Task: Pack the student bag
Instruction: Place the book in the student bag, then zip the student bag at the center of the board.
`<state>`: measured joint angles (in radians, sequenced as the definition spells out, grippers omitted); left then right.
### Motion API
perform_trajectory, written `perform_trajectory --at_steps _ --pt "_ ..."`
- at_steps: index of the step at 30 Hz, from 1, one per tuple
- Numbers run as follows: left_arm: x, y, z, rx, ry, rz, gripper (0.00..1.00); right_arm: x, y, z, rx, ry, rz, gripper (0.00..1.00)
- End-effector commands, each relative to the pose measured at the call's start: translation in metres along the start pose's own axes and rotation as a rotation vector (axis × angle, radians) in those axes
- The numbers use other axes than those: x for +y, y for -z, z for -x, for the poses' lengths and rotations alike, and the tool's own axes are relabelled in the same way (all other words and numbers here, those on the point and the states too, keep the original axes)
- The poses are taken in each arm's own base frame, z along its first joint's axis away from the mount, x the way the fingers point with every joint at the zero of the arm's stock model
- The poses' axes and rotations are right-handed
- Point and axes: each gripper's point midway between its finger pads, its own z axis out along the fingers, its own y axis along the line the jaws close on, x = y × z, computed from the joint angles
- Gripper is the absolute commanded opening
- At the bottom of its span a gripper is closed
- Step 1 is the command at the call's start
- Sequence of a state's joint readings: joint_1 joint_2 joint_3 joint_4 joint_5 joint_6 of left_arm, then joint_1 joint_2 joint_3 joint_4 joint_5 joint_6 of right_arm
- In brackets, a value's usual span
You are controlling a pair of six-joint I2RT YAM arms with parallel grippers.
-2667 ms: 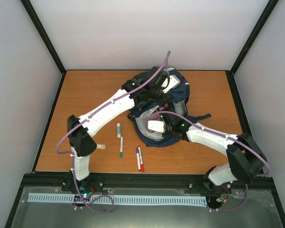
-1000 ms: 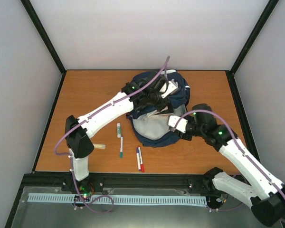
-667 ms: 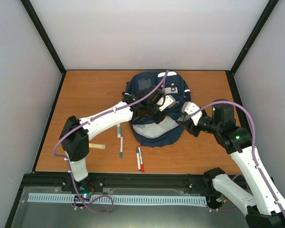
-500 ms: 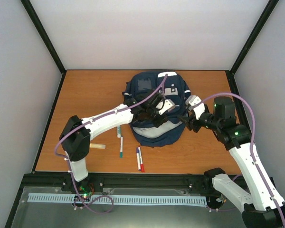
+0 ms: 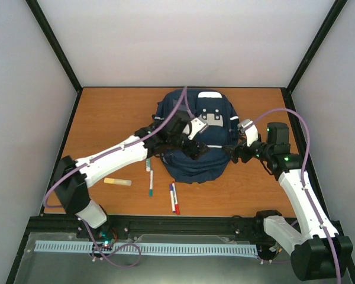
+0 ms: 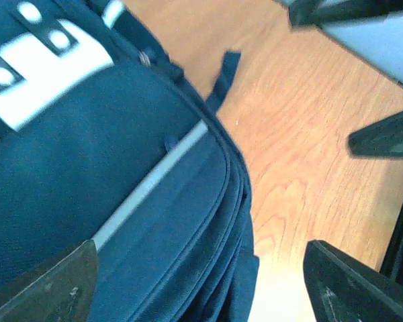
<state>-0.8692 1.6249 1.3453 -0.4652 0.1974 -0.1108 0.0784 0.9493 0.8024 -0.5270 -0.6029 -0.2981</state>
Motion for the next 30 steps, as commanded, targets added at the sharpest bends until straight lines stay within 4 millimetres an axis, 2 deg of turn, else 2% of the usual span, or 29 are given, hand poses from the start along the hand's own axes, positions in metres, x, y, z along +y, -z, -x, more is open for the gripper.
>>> perform_trajectory --at_steps 1,4,6,9,13,19,21,24,27,30 --pt "0.010 0.038 0.036 -0.164 0.039 0.082 0.92 0.008 0.004 0.005 -0.040 0.046 0.040 0.95" --pt "0.042 0.049 0.037 -0.207 0.134 0.201 0.99 0.013 0.007 0.003 -0.050 0.068 0.048 0.95" --pt "0.076 0.055 0.032 -0.234 0.241 0.297 1.00 0.015 0.009 0.004 -0.058 0.078 0.049 0.95" --pt "0.130 0.057 0.015 -0.239 0.446 0.372 1.00 0.016 0.011 0.004 -0.062 0.090 0.047 0.95" --pt "0.183 0.050 -0.010 -0.232 0.637 0.419 1.00 0.018 0.012 0.003 -0.062 0.102 0.049 0.95" --pt "0.236 0.025 -0.043 -0.222 0.838 0.377 0.97 0.021 0.013 0.001 -0.061 0.112 0.059 0.95" --pt "0.246 0.014 -0.053 -0.200 0.881 0.355 0.94 0.021 0.013 0.001 -0.060 0.113 0.061 0.95" --pt "0.250 -0.002 -0.063 -0.163 0.895 0.319 0.89 0.021 0.013 0.000 -0.055 0.112 0.061 0.95" --pt "0.243 -0.019 -0.069 -0.129 0.897 0.243 0.85 0.022 0.014 0.001 -0.059 0.117 0.065 0.95" --pt "0.224 -0.035 -0.070 -0.092 0.892 0.142 0.80 0.022 0.014 0.000 -0.059 0.118 0.062 0.94"
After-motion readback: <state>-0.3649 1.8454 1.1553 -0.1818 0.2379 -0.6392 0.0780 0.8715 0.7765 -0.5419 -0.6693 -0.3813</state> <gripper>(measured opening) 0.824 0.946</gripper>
